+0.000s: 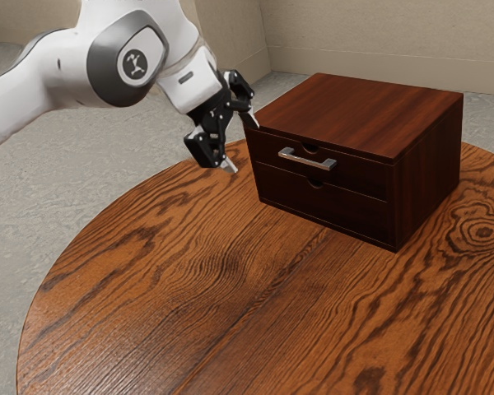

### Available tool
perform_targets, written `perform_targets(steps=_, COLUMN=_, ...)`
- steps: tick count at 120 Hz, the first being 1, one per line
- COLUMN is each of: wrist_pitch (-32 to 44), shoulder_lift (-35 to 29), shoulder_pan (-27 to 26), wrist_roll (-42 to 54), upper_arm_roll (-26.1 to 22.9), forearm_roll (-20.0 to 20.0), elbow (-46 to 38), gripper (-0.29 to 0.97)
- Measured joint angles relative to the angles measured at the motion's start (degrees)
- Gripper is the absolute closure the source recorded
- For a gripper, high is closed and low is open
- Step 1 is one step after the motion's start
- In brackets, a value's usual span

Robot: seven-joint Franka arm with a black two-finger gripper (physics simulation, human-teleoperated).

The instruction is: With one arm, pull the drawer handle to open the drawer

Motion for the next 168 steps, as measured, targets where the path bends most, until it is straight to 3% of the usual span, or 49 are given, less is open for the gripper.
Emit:
perform_targets(steps=31, wrist_pitch=2.7, shoulder_lift=2.2, shoulder_pan=0.0, wrist_roll=3.6, upper_arm_roll=-0.5, forearm_roll=-0.5, elbow=0.0, gripper=0.05)
perform_targets(steps=67, wrist_pitch=8.1, shoulder_lift=5.9, shoulder_pan=0.2, wrist_roll=4.8, upper_arm_roll=-1.3, forearm_roll=0.1, elbow=0.3, gripper=0.20)
perform_targets(steps=101, wrist_pitch=10.9, shoulder_lift=7.3, shoulder_pan=0.5, wrist_roll=5.7, upper_arm_roll=-2.1, forearm_roll=2.8, elbow=0.4, gripper=0.24)
perform_targets(steps=168, wrist_pitch=16.3, shoulder_lift=11.4, shoulder_pan=3.0, wrist_roll=6.9, upper_arm_roll=-3.8, forearm_roll=3.0, elbow=1.9, gripper=0.32)
